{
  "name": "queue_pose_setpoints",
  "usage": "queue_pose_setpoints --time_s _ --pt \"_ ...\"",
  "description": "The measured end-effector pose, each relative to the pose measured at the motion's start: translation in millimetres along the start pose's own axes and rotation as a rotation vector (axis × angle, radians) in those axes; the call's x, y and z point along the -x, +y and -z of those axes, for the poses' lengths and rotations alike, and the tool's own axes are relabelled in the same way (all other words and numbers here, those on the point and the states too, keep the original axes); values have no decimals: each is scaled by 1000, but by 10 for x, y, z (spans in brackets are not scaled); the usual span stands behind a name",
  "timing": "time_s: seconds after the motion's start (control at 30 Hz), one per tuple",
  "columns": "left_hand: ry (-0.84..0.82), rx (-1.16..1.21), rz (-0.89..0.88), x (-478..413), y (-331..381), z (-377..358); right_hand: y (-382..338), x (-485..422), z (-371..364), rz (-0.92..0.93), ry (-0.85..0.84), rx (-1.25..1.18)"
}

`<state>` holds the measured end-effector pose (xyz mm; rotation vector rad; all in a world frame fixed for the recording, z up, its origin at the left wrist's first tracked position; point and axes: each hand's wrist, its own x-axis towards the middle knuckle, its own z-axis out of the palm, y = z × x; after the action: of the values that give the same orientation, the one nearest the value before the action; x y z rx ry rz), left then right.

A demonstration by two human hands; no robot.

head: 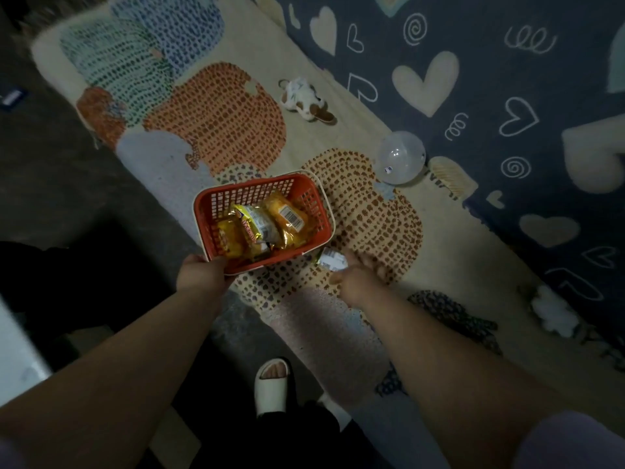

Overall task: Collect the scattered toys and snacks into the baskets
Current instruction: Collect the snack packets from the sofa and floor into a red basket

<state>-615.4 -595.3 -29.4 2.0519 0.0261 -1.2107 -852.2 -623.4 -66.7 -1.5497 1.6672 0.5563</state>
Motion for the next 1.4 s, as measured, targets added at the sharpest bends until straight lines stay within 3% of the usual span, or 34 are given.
queue_pose_setpoints --time_s 0.07,0.1,0.2,0.3,0.4,0.53,0.67,0.87,1.07,1.27,1.33,1.4 --pt "-18 32 10 17 -1 -1 55 -47 -112 -74 -15 -53" --pt "-19 41 9 15 3 13 56 -68 -159 -103 21 -218" --pt "-25 25 -2 40 20 13 25 -41 -185 -87 329 -603" --pt "-20 -18 -10 100 47 11 -130 79 -27 148 622 -566" --pt "-45 -77 -17 201 79 -11 -416 316 178 414 576 -522" --pt "-102 -119 -16 367 128 -44 -710 563 356 545 500 -64" --pt "-157 -199 -48 589 199 -94 -620 678 413 347 426 73" --pt "-231 -336 -126 921 329 -281 -400 936 504 317 383 194" --pt "-326 -391 -198 1425 337 -635 -7 1253 647 142 242 -43" --pt "-438 -336 -130 1942 273 -925 713 1788 623 134 566 -205" --pt "-458 -351 -139 2130 185 -1058 1048 1976 588 71 739 -345" --pt "-448 -370 -157 2173 149 -1095 1288 2046 564 -10 809 -425"
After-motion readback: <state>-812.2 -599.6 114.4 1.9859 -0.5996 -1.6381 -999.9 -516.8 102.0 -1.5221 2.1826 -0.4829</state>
